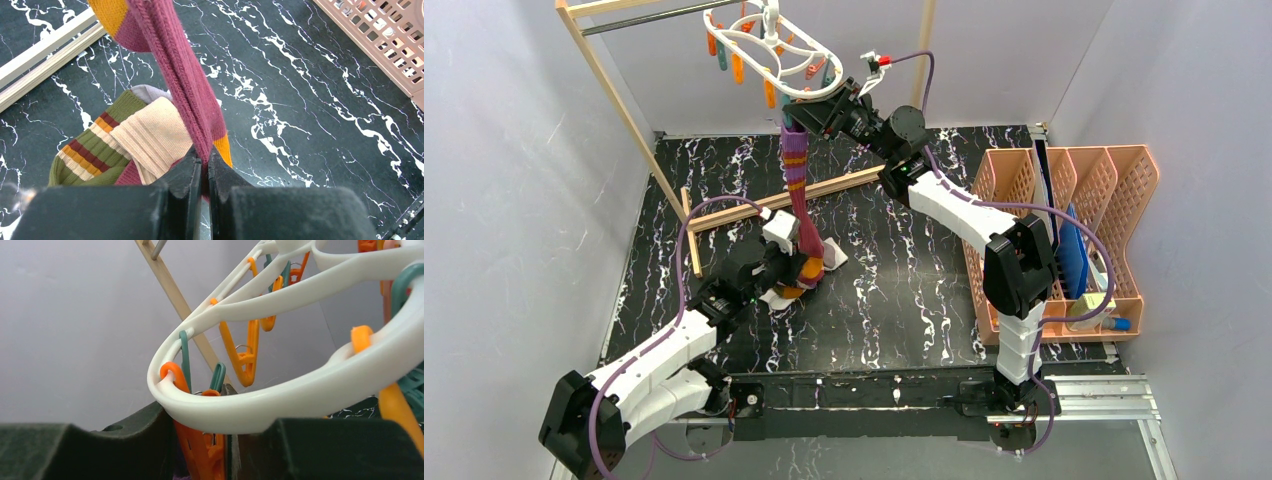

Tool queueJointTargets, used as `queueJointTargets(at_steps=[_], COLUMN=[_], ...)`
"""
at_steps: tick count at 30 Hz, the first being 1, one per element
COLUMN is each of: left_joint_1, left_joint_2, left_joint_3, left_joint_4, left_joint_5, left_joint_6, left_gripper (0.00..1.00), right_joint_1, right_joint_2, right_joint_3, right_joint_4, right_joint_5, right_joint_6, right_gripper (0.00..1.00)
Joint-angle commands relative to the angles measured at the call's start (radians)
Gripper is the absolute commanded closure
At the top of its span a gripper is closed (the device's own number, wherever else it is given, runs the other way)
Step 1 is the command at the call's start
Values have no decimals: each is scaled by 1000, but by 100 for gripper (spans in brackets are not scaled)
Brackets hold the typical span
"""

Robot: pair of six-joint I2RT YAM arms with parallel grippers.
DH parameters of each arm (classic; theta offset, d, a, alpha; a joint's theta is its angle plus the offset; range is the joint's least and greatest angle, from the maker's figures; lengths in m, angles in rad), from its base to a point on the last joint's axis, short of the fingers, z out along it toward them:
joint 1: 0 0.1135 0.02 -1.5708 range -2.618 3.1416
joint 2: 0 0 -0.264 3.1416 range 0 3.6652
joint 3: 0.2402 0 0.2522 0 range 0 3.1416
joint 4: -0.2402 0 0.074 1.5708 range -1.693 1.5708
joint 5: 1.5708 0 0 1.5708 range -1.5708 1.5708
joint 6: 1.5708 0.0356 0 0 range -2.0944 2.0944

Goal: Remove the socks clipped to the hanger

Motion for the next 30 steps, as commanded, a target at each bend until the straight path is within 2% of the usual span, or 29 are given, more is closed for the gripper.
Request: queueJointTargets(at_steps=[1,10,14,18,30], left_joint_1=[-10,-13,-14,-16,-37], left_joint_2=[-10,-5,1,-4,-26], left_joint_3=[23,25,28,26,25], left_joint_4=[-19,-20,-25,-27,-46], left_joint_5=[-8,-8,-8,-8,-56], left_joint_6=[10,11,11,10,4], left_gripper=[100,100,100,100,100], right_joint_1=[-3,-3,-3,-3,-3], right_joint_2=[-8,-5,-4,-4,-7], right_joint_3=[53,58,59,60,61], right_joint_4=[45,38,33,27,16], right_joint_5=[14,14,18,25,32], right_joint_6=[-7,-9,-10,-11,-13], right_gripper=[62,77,89,97,99])
